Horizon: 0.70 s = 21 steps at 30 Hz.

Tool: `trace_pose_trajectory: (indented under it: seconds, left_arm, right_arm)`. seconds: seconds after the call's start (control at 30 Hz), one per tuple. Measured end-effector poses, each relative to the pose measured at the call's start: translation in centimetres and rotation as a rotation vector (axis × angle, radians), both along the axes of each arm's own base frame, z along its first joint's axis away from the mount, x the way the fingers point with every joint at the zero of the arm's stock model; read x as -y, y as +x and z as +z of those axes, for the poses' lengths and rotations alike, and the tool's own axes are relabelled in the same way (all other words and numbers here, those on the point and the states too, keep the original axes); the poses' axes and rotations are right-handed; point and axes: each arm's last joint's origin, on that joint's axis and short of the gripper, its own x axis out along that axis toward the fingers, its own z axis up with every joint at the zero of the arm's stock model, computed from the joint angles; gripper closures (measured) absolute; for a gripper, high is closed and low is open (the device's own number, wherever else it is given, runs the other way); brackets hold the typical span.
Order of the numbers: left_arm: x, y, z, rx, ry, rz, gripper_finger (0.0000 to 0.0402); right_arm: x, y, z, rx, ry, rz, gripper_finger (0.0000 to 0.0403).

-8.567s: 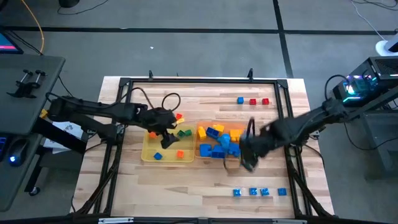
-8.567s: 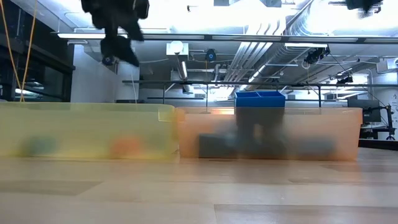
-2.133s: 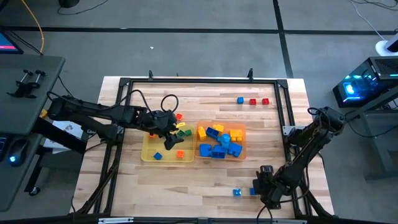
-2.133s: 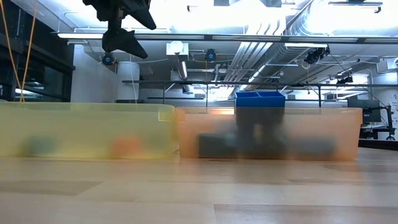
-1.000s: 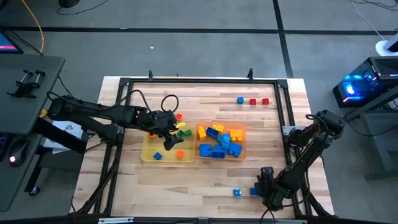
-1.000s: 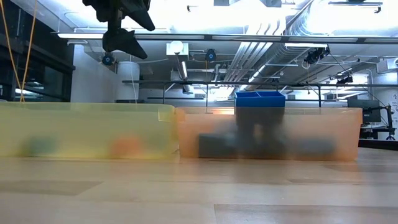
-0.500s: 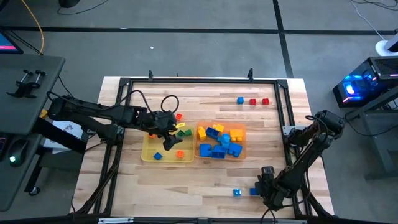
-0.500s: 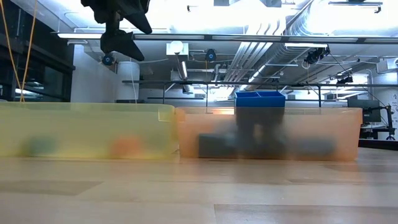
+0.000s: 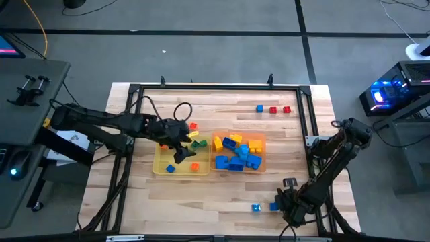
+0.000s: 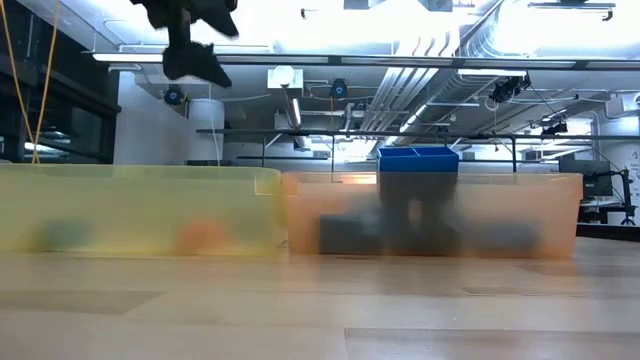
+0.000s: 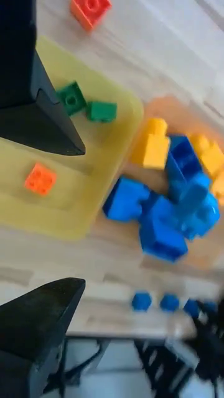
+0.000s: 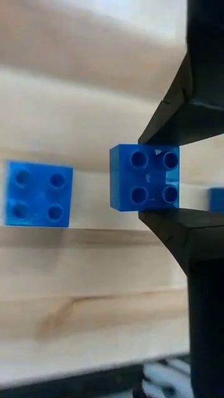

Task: Sort blocks by size
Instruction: Put the small blue game piece into the yellow bin

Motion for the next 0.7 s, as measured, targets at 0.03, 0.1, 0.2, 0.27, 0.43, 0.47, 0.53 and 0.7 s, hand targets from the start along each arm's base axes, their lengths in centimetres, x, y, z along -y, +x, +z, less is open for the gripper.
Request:
trace_pose_trajectory:
  seconds: [0.03, 0.1, 0.2, 0.27, 0.43, 0.47, 0.53, 0.7]
  left_arm:
    - [-0.1, -0.2, 0.7, 0.020, -0.001, -0.014, 0.0077]
    - [-0.6, -0.9, 2.7, 0.086, 0.015, -0.014, 0.0077]
    - [-1.5, -2.3, 5.8, 0.215, 0.087, 0.045, 0.0077]
    - [-2.0, -3.4, 7.2, 0.291, 0.136, 0.095, 0.0077]
    - [-2.4, -5.3, 8.9, 0.394, 0.150, 0.152, 0.0077]
    - [-2.4, -5.6, 8.9, 0.398, 0.138, 0.159, 0.0077]
    - [-2.2, -5.9, 8.8, 0.396, 0.112, 0.153, 0.0077]
    - [-1.5, -6.0, 8.3, 0.397, 0.089, 0.142, 0.0077]
  right_arm:
    - [0.1, 0.1, 1.1, 0.012, -0.012, 0.001, 0.0271]
    - [0.8, 0.3, 3.8, 0.064, -0.058, 0.003, 0.0271]
    - [2.7, 0.9, 7.8, 0.210, -0.178, -0.055, 0.0271]
    - [4.5, 1.6, 9.7, 0.312, -0.238, -0.126, 0.0271]
    - [8.7, 4.6, 10.9, 0.383, -0.326, -0.188, 0.0272]
    - [9.4, 5.3, 10.9, 0.391, -0.331, -0.182, 0.0271]
    - [10.4, 7.0, 11.2, 0.463, -0.319, -0.156, 0.0271]
    - [12.9, 13.2, 12.1, 0.755, -0.227, -0.062, 0.0271]
